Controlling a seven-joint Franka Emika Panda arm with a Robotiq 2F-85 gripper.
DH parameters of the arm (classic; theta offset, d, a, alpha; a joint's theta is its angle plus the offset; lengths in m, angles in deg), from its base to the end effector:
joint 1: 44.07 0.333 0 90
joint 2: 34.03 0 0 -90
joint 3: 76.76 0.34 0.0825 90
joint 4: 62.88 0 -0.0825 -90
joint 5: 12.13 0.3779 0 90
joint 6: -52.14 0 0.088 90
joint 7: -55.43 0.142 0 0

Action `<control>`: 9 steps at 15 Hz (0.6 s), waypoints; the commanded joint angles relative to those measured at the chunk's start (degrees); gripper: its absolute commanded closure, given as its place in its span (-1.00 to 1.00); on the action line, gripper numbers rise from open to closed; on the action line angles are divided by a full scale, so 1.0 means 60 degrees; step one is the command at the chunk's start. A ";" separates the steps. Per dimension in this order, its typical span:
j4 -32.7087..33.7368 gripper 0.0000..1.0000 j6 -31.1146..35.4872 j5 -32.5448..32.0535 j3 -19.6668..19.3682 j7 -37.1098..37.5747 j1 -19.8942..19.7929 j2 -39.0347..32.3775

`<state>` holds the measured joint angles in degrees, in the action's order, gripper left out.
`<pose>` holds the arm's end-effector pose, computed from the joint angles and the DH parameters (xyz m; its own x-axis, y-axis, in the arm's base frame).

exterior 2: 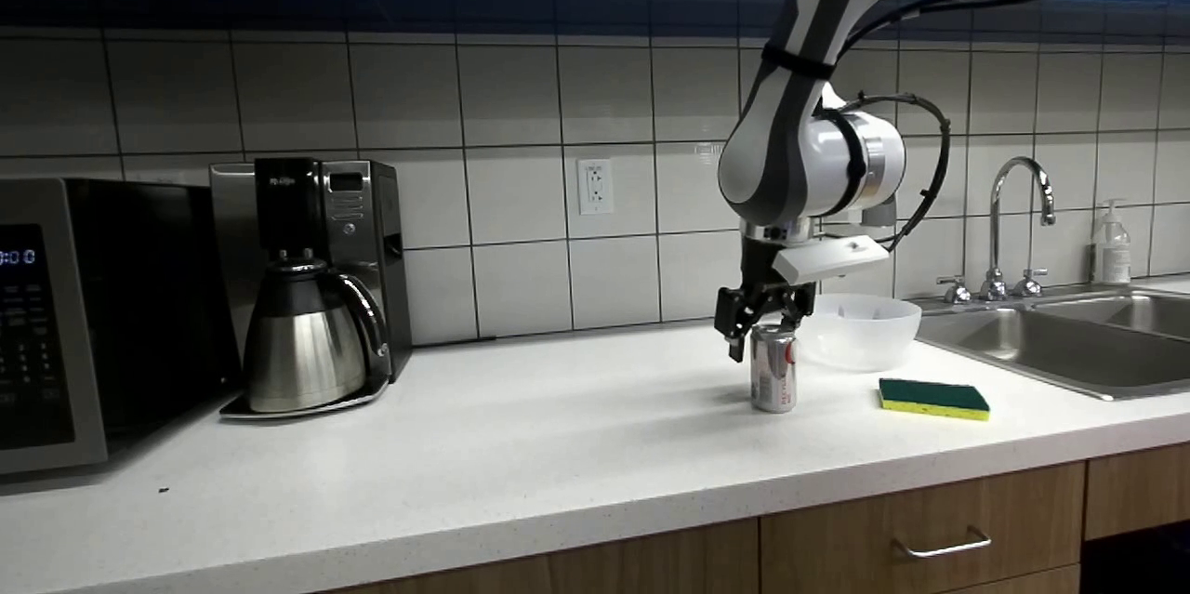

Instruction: Move the can of coke from the bowl to the counter top

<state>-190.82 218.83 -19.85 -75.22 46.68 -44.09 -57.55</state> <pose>0.5858 0.0227 0.2053 0.9210 0.2998 0.2488 0.2855 -0.9539 0.0925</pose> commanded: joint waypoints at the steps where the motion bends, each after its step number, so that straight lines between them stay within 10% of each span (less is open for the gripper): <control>1: -0.0361 -1.00 0.0160 -0.0234 -0.0185 -0.0016 0.0117 0.0523; 9: -0.0217 -1.00 -0.0800 0.1001 0.0780 -0.0628 -0.0605 0.1330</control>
<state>-190.99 218.03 -17.93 -74.11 46.34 -44.77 -53.62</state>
